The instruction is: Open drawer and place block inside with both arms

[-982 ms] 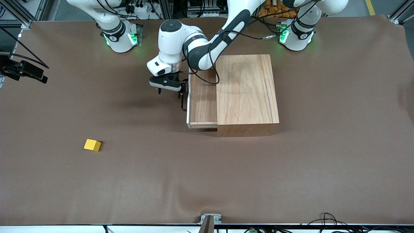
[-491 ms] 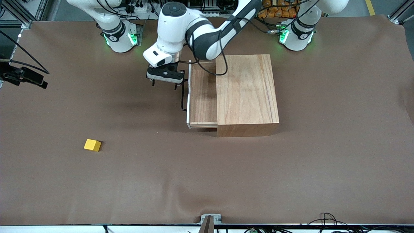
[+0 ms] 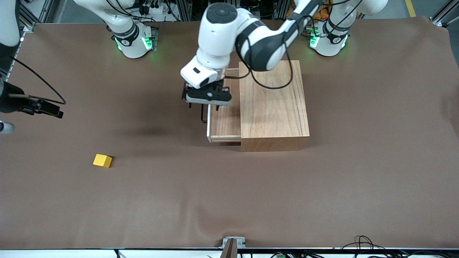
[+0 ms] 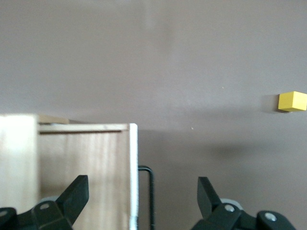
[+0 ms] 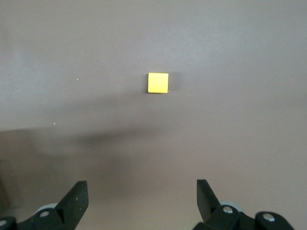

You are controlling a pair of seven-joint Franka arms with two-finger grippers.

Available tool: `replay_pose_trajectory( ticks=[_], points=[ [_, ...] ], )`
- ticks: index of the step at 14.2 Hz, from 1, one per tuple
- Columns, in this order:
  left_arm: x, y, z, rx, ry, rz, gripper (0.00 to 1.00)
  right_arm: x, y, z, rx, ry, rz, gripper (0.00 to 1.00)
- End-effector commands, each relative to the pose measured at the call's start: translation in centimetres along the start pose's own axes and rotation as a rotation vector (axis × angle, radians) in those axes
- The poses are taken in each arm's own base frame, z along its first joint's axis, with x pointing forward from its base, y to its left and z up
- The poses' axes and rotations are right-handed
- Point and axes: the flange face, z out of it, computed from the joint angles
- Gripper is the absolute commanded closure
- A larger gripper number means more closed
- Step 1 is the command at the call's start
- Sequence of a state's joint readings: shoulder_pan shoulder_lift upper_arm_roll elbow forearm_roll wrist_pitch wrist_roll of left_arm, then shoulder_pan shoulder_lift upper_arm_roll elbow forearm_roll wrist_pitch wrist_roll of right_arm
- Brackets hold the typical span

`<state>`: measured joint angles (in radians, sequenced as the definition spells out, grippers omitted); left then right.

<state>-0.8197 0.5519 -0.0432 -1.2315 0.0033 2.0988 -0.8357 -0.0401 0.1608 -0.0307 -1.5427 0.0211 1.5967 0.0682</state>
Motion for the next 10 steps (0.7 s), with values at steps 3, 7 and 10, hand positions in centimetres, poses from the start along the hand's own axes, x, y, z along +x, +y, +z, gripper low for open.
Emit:
replay_pose_trajectory(
  ticks=[3, 7, 10],
  points=[
    [4.5, -6.6, -2.5, 0.051, -0.066, 0.095, 0.00, 4.4, -0.4, 6.6, -0.015, -0.041, 0.003, 0.00],
    [7.9, -12.4, -4.7, 0.105, -0.117, 0.147, 0.00, 7.3, -0.8, 11.9, -0.021, -0.036, -0.004, 0.00],
    [9.7, -16.6, -6.2, 0.140, -0.155, 0.162, 0.00, 8.9, -1.5, 16.5, -0.023, -0.057, -0.010, 0.00]
  ],
)
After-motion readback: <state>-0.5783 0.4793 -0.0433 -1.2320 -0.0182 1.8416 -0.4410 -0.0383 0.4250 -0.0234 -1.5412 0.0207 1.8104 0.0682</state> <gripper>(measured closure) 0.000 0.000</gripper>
